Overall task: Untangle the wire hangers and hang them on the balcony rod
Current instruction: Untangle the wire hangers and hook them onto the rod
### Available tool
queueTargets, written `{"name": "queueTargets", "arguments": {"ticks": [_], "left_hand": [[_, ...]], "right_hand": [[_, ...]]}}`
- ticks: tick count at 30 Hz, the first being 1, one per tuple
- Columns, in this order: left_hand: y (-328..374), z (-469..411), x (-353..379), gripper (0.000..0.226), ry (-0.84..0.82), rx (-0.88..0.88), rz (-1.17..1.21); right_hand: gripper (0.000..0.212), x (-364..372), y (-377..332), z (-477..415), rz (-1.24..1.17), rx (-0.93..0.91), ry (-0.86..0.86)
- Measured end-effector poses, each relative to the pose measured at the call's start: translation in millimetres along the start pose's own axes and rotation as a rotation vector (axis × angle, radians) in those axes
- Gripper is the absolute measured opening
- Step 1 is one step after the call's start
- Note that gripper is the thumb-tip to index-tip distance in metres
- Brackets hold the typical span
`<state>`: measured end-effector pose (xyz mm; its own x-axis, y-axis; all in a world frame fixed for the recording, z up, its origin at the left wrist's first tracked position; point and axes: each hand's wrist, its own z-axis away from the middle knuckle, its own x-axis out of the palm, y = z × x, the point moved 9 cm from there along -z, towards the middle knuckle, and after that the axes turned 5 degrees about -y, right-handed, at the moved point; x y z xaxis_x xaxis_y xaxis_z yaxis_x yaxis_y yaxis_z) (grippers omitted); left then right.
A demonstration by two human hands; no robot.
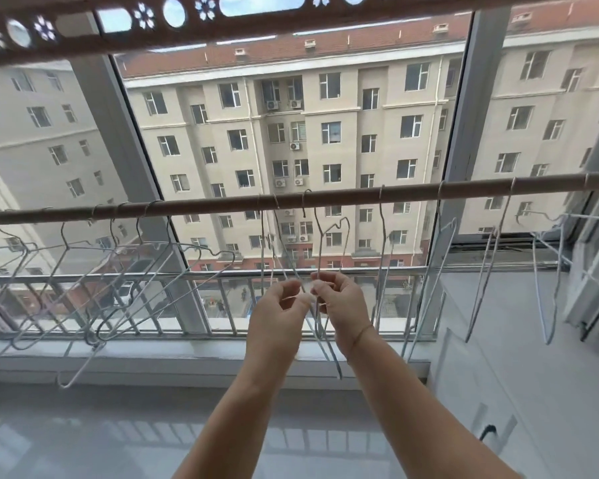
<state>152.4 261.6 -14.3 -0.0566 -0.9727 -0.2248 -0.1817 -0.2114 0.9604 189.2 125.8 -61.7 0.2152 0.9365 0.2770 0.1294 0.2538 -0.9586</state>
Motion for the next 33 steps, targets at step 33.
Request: {"name": "queueTargets", "arguments": {"ticks": [33], "left_hand": [[47,-19,-27,0.031,0.213,0.378,-0.183]], "right_hand": [[0.007,1,-11,10,-0.044,-0.016,0.042]]}}
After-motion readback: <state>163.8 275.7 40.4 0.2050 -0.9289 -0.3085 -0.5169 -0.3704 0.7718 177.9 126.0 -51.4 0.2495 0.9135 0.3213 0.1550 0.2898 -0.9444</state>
